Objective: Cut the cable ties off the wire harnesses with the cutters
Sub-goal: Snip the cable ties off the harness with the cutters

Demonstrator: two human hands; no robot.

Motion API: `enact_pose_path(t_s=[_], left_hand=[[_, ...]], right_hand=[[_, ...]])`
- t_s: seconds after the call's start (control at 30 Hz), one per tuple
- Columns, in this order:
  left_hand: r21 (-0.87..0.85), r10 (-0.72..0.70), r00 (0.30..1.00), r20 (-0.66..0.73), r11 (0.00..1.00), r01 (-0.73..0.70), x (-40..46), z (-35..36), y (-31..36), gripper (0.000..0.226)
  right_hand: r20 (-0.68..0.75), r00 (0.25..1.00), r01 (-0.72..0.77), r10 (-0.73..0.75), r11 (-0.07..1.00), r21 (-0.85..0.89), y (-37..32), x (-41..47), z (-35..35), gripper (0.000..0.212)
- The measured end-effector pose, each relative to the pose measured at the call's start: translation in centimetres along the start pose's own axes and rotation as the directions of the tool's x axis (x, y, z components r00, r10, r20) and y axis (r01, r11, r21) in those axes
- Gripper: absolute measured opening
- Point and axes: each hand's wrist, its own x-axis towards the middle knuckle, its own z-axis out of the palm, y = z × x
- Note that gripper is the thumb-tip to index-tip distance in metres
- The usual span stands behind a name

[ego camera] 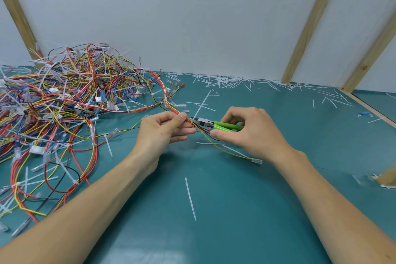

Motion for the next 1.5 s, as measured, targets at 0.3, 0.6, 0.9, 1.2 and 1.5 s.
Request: enact_pose_path(t_s=[0.3, 0.6, 0.9, 1.2, 1.5], left_hand=[[0.004, -0.013, 1.000, -0.002, 1.000, 0.013, -0.1, 0.0, 0.1, 0.019], [0.008, -0.020, 1.000, -0.006, 1.000, 0.020, -0.1, 0.1, 0.1, 0.019], [0.013, -0.015, 1.000, 0.000, 1.000, 0.015, -0.3, 0.1, 0.2, 0.019], [0.010, -0.024, 0.999, 0.025, 1.000, 0.024, -0.2, 0.0, 0.3, 0.020], [0.047, -0.041, 0.996, 0.082, 0.998, 0.037, 0.0, -0.2, 0.0, 0.021]], right_hand=[[0.011, 1.000, -0.004, 0.004, 1.000, 0.001, -0.1, 0.0, -0.1, 0.046], [0.018, 1.000, -0.004, 0.004, 1.000, 0.004, -0.2, 0.0, -0.2, 0.047], [-0.002, 1.000, -0.029, 0.029, 0.999, -0.021, -0.3, -0.1, -0.3, 0.043], [-0.141, 0.940, -0.231, 0.311, 0.882, 0.410, -0.3, 0.6, -0.2, 0.037], [-0.139, 0.844, -0.250, 0.519, 0.609, 0.753, -0.2, 1.0, -2.1, 0.034]])
